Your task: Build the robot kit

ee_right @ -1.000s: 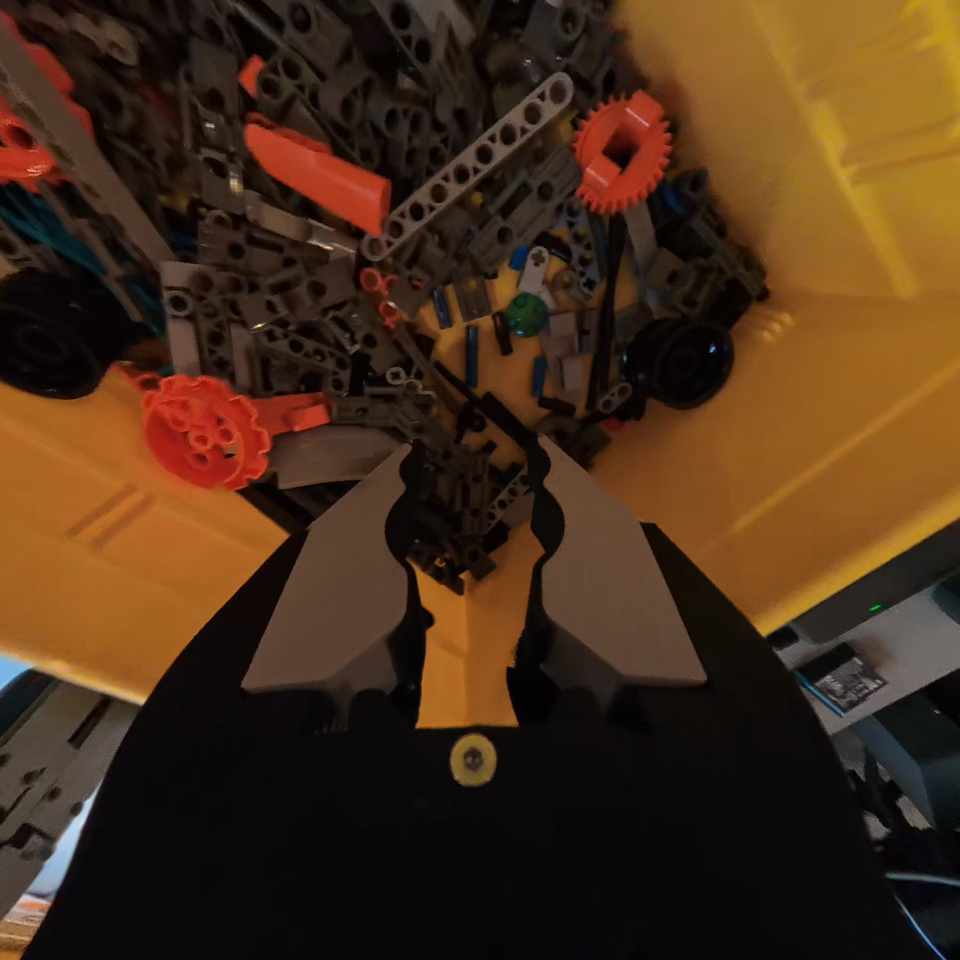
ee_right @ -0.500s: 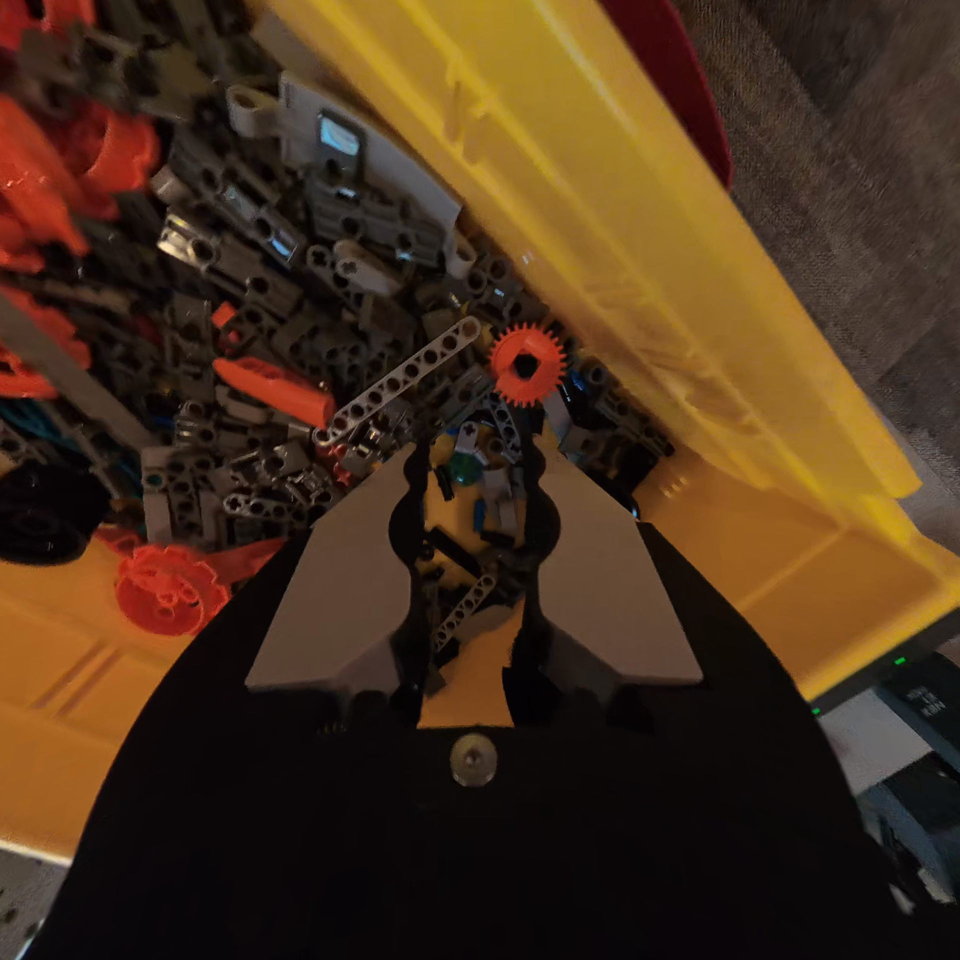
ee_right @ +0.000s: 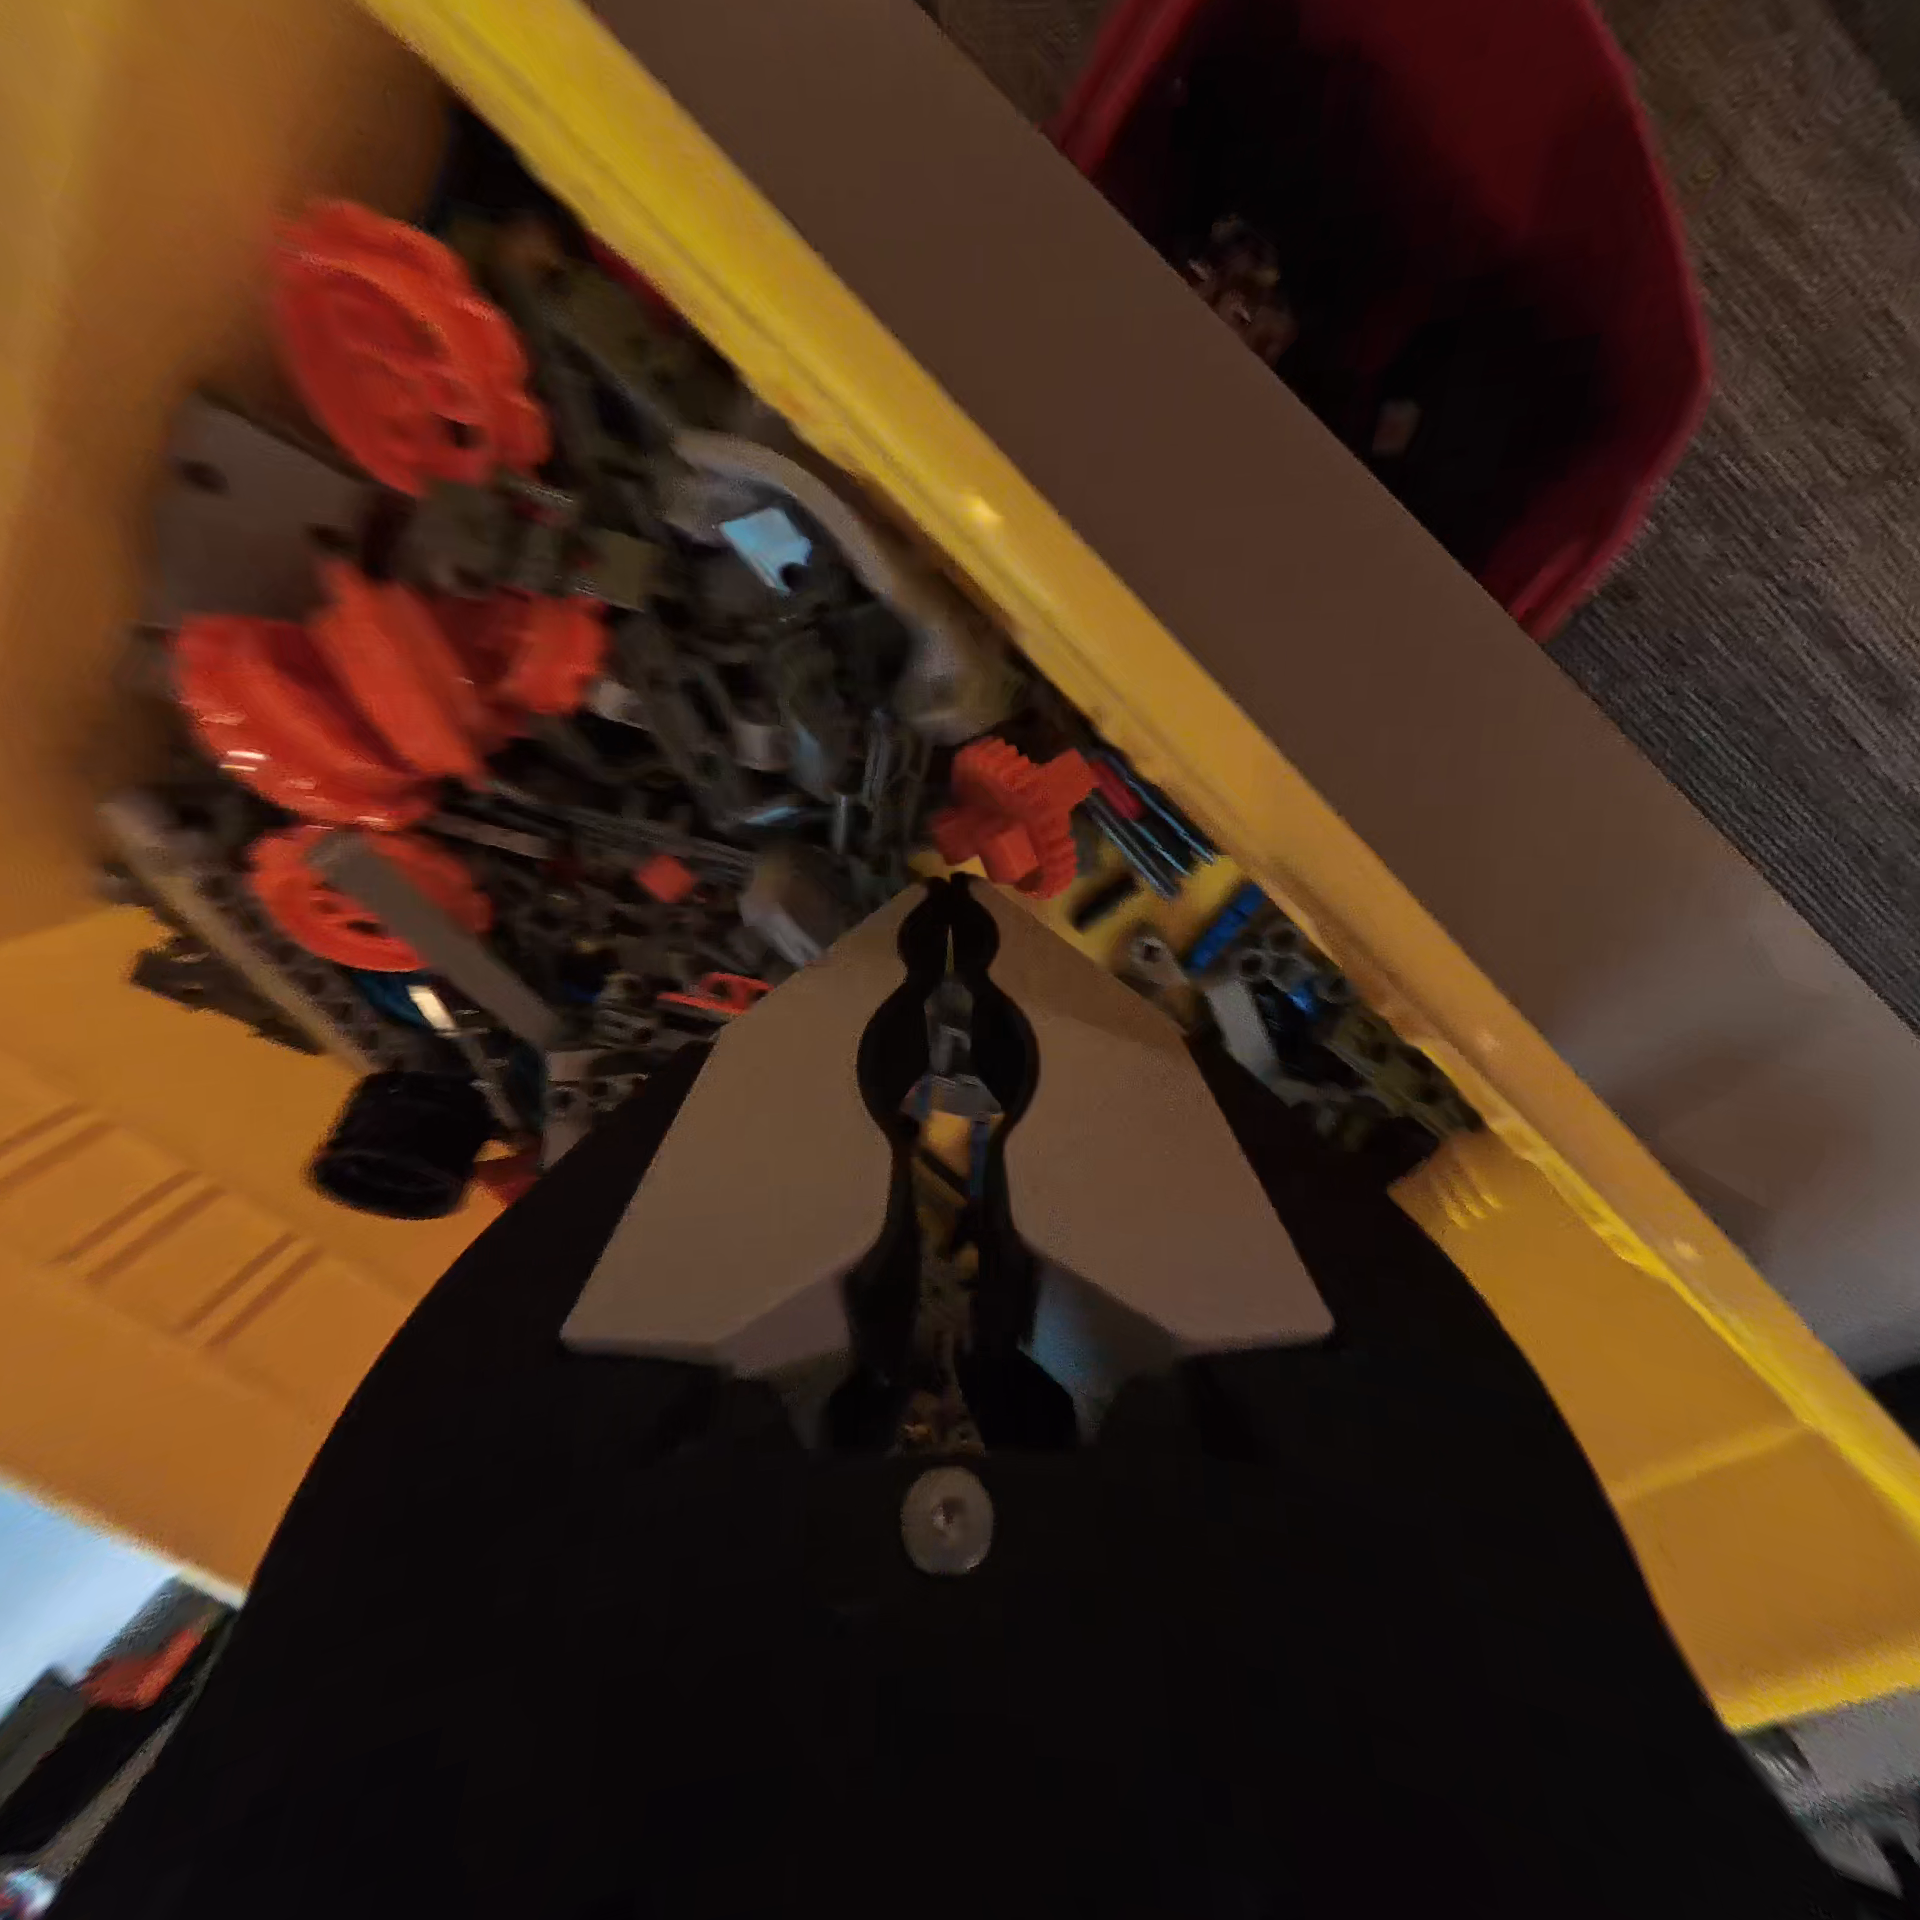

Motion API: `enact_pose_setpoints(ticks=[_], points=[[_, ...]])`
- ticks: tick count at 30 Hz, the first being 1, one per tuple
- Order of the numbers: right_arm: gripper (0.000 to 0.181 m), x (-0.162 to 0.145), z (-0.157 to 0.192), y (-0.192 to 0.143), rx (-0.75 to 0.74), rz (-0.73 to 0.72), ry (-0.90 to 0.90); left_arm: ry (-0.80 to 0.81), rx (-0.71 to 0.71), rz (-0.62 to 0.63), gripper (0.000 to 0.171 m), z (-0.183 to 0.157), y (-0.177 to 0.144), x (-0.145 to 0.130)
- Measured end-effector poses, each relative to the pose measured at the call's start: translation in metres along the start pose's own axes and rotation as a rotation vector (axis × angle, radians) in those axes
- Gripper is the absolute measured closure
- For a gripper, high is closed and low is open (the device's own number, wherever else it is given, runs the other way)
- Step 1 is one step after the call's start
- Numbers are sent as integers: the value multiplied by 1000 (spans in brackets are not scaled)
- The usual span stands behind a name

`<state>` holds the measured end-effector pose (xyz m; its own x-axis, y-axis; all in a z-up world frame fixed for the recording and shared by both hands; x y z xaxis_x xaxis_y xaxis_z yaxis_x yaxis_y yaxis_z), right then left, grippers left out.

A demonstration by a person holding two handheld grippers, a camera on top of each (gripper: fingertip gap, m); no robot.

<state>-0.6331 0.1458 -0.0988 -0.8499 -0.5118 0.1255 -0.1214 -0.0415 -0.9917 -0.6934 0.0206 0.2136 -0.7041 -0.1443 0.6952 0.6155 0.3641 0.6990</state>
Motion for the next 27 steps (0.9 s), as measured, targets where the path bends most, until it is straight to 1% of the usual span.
enact_pose_setpoints(ticks=[1,3,5,8,9,10,11,12,13,14,15,16,17,18,19,20,21,23,24,25,27], points=[[181,3,7,-4,29,-16,4,0,0,-1,164,0,0,0],[181,3,21,-8,74,6,-10,0,-1,-2,164,0,0,0],[181,-4,28,-9,47,22,-47,-2,-1,-5,164,0,-1,1],[181,-12,48,-12,144,-1,5,2,-4,-11,164,-2,-2,3],[181,-16,56,-12,181,3,9,6,-4,-14,164,-2,-3,4],[180,-22,61,-11,186,15,-9,8,-5,-19,164,-3,-3,5],[174,-28,62,-11,148,28,-39,8,-6,-23,164,-3,-4,6],[172,-33,57,-14,73,26,-74,7,-7,-25,164,-3,-4,6],[168,-35,48,-19,-21,-12,-97,6,-9,-28,164,-3,-5,6],[163,-35,37,-25,-102,-66,-96,6,-10,-31,164,-4,-4,6],[155,-35,29,-33,-137,-130,-71,6,-12,-31,165,-4,-4,6],[148,-34,23,-38,-134,-200,-22,6,-12,-30,165,-4,-4,6],[134,-34,17,-41,-115,-250,36,6,-11,-27,165,-4,-4,5],[120,-36,13,-39,-97,-260,89,7,-11,-25,164,-3,-3,5],[110,-38,9,-34,-88,-241,126,6,-10,-24,164,-3,-3,5],[102,-39,9,-27,-80,-221,148,5,-10,-24,164,-3,-3,5],[97,-38,12,-19,-64,-204,165,4,-10,-23,164,-3,-3,5],[97,-34,26,-6,-18,-194,211,3,-12,-25,164,-3,-3,5],[100,-31,35,-1,14,-196,225,4,-12,-28,165,-3,-4,6],[104,-29,41,3,15,-190,231,8,-11,-32,165,-4,-4,6],[109,-29,46,10,-39,-148,242,13,-9,-34,164,-4,-4,7]])
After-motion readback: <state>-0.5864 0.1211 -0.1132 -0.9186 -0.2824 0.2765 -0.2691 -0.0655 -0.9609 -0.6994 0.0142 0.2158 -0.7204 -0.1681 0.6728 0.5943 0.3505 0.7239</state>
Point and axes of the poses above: each gripper's, where its closed fingertips meet, y out along the fingers, x out of its top, z = x × y across the jaws, the point moved 6 cm from there along -y, back along the fingers, and after that the axes turned 8 degrees about -x, right-handed, at the moved point
